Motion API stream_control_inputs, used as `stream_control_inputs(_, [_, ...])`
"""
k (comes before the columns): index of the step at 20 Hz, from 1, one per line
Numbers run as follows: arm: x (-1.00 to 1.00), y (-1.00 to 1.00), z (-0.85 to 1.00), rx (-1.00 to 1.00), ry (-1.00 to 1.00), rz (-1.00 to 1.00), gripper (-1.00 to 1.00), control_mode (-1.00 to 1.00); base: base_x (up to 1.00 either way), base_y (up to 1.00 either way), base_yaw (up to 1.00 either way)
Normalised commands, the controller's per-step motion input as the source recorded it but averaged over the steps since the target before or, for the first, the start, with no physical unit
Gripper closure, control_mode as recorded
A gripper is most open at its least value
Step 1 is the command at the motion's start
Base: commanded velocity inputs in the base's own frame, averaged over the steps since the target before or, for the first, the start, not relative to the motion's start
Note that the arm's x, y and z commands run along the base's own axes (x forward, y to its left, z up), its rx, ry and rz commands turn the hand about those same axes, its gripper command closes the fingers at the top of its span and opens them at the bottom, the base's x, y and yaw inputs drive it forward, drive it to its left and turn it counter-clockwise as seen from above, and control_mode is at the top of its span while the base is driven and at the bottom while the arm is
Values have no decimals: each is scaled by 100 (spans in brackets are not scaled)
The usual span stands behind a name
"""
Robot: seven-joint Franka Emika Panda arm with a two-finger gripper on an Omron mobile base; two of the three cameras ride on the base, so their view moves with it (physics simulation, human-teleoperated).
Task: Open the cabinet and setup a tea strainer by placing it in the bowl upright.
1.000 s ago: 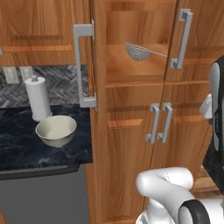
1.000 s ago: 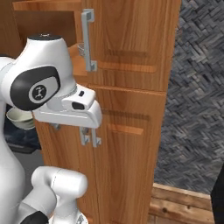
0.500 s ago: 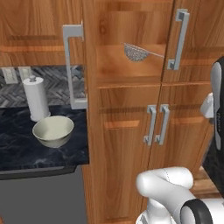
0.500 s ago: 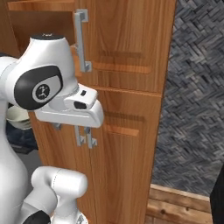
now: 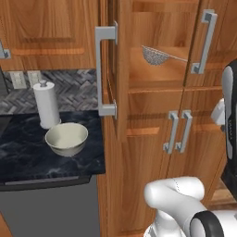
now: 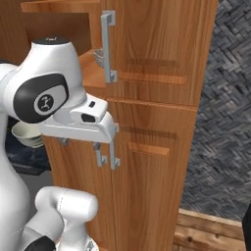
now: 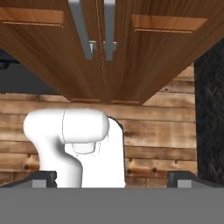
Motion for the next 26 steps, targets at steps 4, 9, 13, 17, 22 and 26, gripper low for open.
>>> stream_control_inputs(4, [0, 0, 0, 0, 0, 0, -100, 100, 42, 0, 0])
stream_control_inputs(9, [0, 0, 0, 0, 0, 0, -100, 100, 51, -2, 3])
stream_control_inputs(13, [0, 0, 0, 0, 0, 0, -100, 100, 21, -1, 0])
stream_control_inputs(17, [0, 0, 0, 0, 0, 0, -100, -100, 1, 0, 0])
stream_control_inputs(22, [0, 0, 6, 0, -6, 0, -100, -100, 0, 0, 0])
stream_control_inputs(26, [1, 0, 42, -5, -37, 0, -100, -100, 0, 0, 0])
